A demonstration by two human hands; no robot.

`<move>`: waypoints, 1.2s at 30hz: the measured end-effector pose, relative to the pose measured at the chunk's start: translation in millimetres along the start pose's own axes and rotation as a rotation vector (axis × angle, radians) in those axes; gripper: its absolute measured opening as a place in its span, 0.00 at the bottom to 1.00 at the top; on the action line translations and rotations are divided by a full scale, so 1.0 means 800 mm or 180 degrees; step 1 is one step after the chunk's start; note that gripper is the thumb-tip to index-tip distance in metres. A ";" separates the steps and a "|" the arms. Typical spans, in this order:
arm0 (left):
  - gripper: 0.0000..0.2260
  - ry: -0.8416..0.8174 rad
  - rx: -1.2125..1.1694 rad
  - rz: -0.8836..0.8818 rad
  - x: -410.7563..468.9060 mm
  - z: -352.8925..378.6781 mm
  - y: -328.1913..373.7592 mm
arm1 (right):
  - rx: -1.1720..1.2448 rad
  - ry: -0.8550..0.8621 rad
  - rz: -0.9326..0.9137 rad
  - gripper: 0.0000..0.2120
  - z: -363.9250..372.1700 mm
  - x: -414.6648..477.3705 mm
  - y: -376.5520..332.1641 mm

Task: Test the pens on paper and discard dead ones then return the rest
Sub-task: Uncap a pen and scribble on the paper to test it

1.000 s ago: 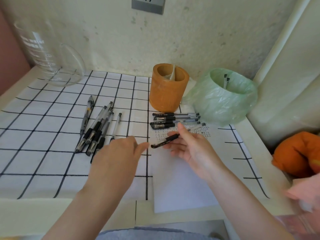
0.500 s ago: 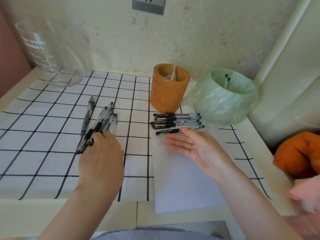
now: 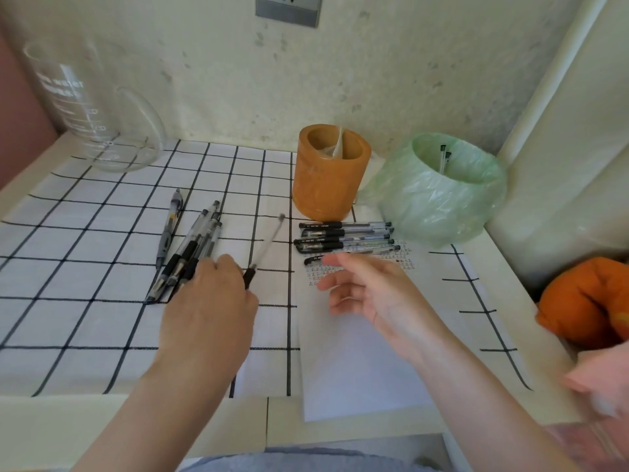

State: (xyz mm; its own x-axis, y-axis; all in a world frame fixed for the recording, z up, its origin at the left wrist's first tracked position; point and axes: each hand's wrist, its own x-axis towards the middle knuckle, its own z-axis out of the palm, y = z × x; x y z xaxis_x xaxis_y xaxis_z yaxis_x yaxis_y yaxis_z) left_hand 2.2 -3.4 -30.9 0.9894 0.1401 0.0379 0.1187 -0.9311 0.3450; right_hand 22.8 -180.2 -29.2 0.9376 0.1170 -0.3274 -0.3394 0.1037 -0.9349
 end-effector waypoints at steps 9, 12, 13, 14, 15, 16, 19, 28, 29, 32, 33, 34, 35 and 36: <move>0.07 -0.0771 -0.1498 0.0649 -0.012 -0.002 0.028 | -0.0341 -0.0124 -0.0408 0.12 0.015 -0.002 0.005; 0.06 -0.0928 -0.1708 0.0474 -0.015 -0.003 0.034 | -0.0335 -0.0069 -0.0489 0.13 0.014 -0.003 0.002; 0.07 -0.0913 -0.1696 0.0464 -0.016 -0.005 0.035 | -0.0367 -0.0069 -0.0514 0.14 0.014 -0.004 0.001; 0.08 -0.0891 -0.1673 0.0480 -0.017 -0.007 0.035 | -0.0403 -0.0078 -0.0543 0.14 0.014 -0.004 0.001; 0.08 -0.0864 -0.1657 0.0508 -0.018 -0.008 0.036 | -0.0437 -0.0094 -0.0568 0.13 0.014 -0.005 0.000; 0.08 -0.0844 -0.1656 0.0529 -0.017 -0.010 0.037 | -0.0453 -0.0110 -0.0590 0.12 0.013 -0.006 -0.001; 0.08 -0.0748 -0.1735 0.0434 -0.015 -0.014 0.039 | -0.0362 -0.0187 -0.0613 0.14 0.010 -0.007 -0.007; 0.10 -0.0835 -0.2489 0.0219 -0.011 -0.008 0.049 | -0.0253 -0.0205 -0.0641 0.14 0.003 -0.011 -0.014; 0.10 -0.0869 -0.2616 0.0228 -0.011 -0.009 0.050 | -0.0256 -0.0210 -0.0639 0.13 0.002 -0.012 -0.015; 0.11 -0.0970 -0.2885 0.0237 -0.011 -0.009 0.051 | -0.0261 -0.0276 -0.0678 0.11 -0.001 -0.012 -0.017; 0.11 -0.1002 -0.2950 0.0223 -0.010 -0.009 0.051 | -0.0257 -0.0293 -0.0688 0.10 -0.001 -0.012 -0.017; 0.11 -0.1022 -0.2999 0.0209 -0.010 -0.009 0.051 | -0.0254 -0.0300 -0.0688 0.11 -0.001 -0.012 -0.016; 0.11 -0.1030 -0.3027 0.0200 -0.009 -0.009 0.051 | -0.0250 -0.0304 -0.0685 0.11 -0.002 -0.012 -0.016; 0.11 -0.1038 -0.3044 0.0193 -0.009 -0.009 0.052 | -0.0247 -0.0311 -0.0686 0.11 -0.003 -0.011 -0.016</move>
State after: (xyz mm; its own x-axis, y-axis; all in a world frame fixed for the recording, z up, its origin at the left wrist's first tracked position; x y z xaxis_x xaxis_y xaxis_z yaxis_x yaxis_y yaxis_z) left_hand -0.7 -40.5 -10.2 0.9831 -0.1305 -0.1284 0.0922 -0.2531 0.9630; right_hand 18.9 -184.6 -14.9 0.9747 0.1956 -0.1082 -0.1222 0.0609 -0.9906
